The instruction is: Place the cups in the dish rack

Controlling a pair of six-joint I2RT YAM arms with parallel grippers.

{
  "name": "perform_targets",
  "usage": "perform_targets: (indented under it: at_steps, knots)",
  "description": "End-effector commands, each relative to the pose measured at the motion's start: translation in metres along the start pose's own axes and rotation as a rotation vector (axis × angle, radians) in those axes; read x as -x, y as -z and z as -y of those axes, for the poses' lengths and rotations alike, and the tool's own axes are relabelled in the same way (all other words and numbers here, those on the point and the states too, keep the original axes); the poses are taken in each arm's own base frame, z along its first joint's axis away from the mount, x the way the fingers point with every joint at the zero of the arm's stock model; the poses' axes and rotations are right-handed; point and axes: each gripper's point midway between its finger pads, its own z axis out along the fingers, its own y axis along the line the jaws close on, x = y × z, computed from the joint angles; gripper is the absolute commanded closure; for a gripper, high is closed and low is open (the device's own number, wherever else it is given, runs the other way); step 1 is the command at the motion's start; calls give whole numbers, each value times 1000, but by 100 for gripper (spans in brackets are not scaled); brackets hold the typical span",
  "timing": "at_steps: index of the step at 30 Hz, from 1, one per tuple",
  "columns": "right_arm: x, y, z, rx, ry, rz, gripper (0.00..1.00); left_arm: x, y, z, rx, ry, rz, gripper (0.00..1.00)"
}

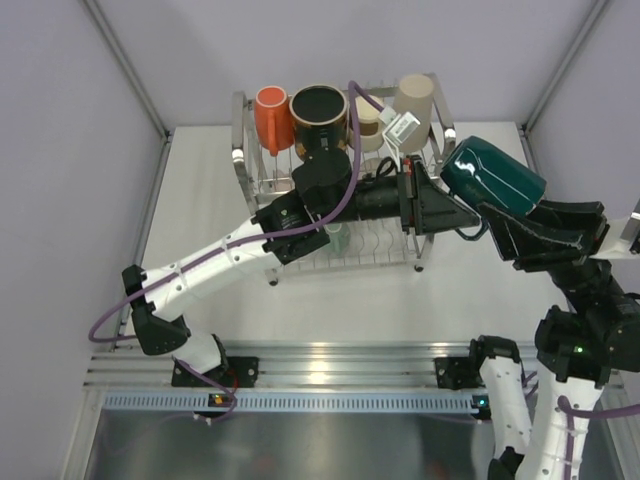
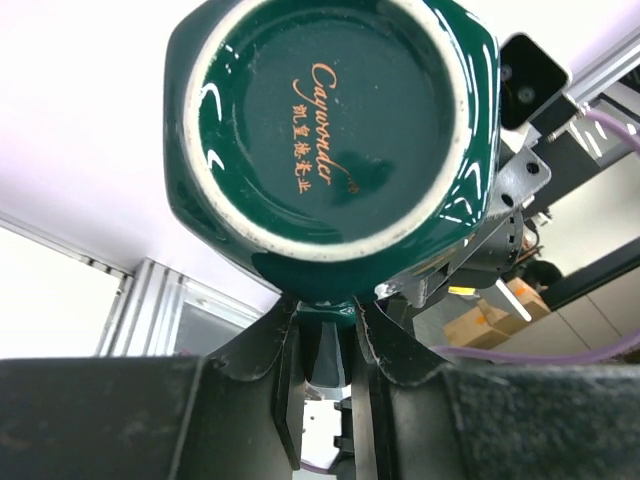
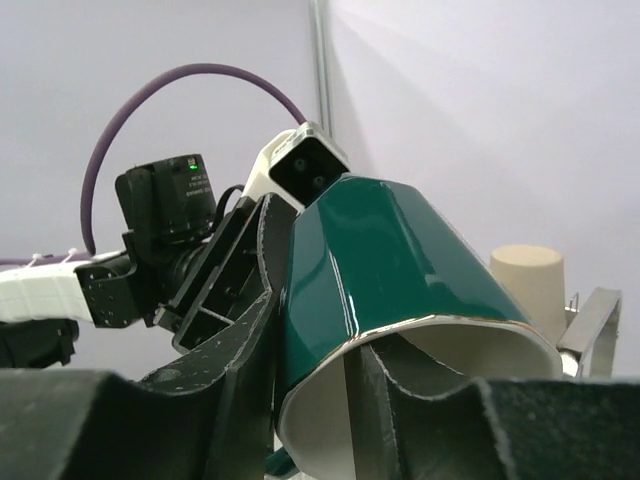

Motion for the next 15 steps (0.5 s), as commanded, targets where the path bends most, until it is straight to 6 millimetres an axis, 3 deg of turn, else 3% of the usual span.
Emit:
perform_targets:
  at_steps: [1,3,6,9,11,15]
  knots:
    - [25,-14,12,-50,-82,89,68,14,21,46,-104,-119,30,100]
    - [26,-17,13,-39,-121,95,69,14,24,48,-102,-125,31,100]
    - [26,-17,15,-50,-145,94,78,12,26,50,-112,-137,17,100]
    - [24,-15,19,-76,-156,102,98,9,28,47,-97,-152,4,100]
    - [26,-14,15,-53,-173,126,100,6,29,47,-106,-159,-8,99]
    - [29,-10,11,-29,-210,177,100,4,23,49,-131,-153,-27,57]
